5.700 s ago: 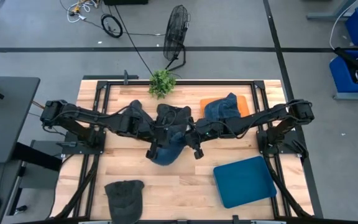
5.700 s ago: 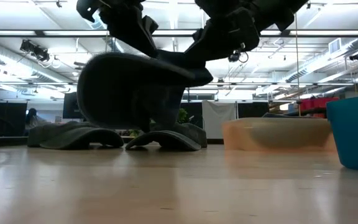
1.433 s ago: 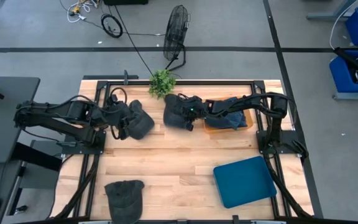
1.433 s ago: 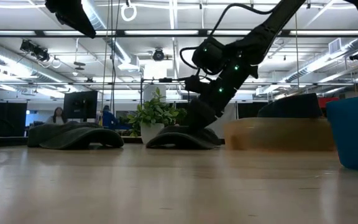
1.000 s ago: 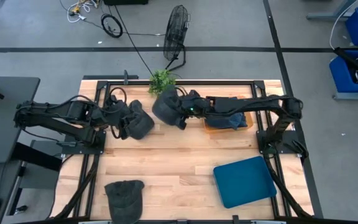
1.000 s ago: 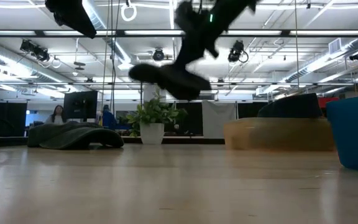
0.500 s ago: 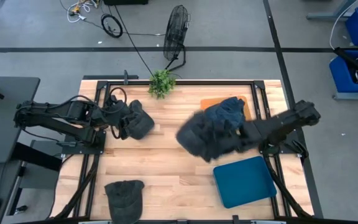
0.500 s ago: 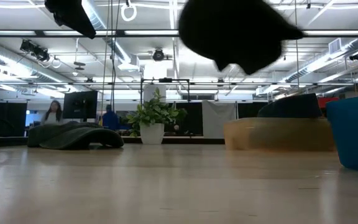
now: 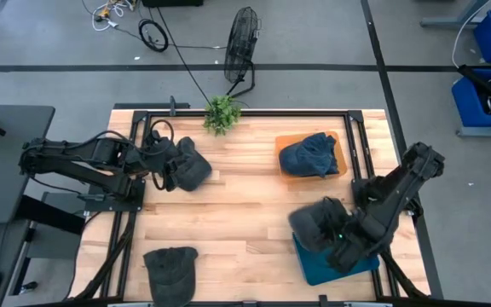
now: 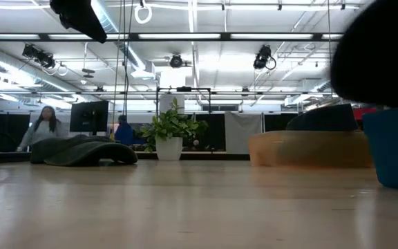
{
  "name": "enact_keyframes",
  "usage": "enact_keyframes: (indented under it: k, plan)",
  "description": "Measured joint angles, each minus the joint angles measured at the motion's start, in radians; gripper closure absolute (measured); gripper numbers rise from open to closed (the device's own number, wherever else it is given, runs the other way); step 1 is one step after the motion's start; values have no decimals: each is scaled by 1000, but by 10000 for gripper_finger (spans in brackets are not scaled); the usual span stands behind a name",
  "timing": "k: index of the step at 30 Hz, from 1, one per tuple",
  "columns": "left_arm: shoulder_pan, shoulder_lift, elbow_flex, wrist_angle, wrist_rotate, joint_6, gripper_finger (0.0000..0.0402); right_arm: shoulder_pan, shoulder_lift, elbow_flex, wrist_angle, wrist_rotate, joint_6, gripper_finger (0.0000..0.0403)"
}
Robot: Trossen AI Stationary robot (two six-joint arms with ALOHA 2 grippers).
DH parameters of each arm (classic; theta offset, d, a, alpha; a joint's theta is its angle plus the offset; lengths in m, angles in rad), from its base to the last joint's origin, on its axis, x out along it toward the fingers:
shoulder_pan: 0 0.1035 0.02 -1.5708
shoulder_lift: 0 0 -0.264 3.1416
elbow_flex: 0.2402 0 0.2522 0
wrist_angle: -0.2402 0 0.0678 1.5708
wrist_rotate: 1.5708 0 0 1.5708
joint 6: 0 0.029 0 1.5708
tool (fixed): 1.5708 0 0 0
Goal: Pick & Place hat
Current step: Put the top right black cap into the blue bin
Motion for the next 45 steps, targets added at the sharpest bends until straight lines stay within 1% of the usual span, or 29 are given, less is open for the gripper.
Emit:
enact_keyframes:
  k: [4,8,14,16,19,21,23,27,29,31,36,40,45]
  plan:
    - [0,0,0,1,-39,0,278,62,2,-106,90,-108,166,401]
    - [0,0,0,10,-91,0,278,100,2,-177,176,-195,248,401]
    - [0,0,0,45,-118,1,278,123,1,-264,171,-225,269,401]
    - [0,0,0,46,-118,1,278,121,2,-289,170,-270,266,401]
    - [0,0,0,45,-118,1,278,122,2,-302,171,-370,264,401]
    - [0,0,0,45,-118,1,278,123,2,-283,171,-372,244,401]
    - [0,0,0,45,-118,1,278,119,0,-241,145,-333,219,401]
    - [0,0,0,45,-118,0,278,106,-1,-122,3,-287,185,401]
    - [0,0,0,45,-118,0,278,107,-2,-76,-68,-284,181,401]
    - [0,0,0,45,-118,0,278,107,-2,-39,-99,-293,177,402]
    - [0,0,0,45,-118,-1,278,110,-2,42,-55,-350,122,402]
    - [0,0,0,45,-118,-1,278,110,-2,98,0,-351,100,402]
    - [0,0,0,45,-118,-1,278,127,0,107,110,-368,107,403]
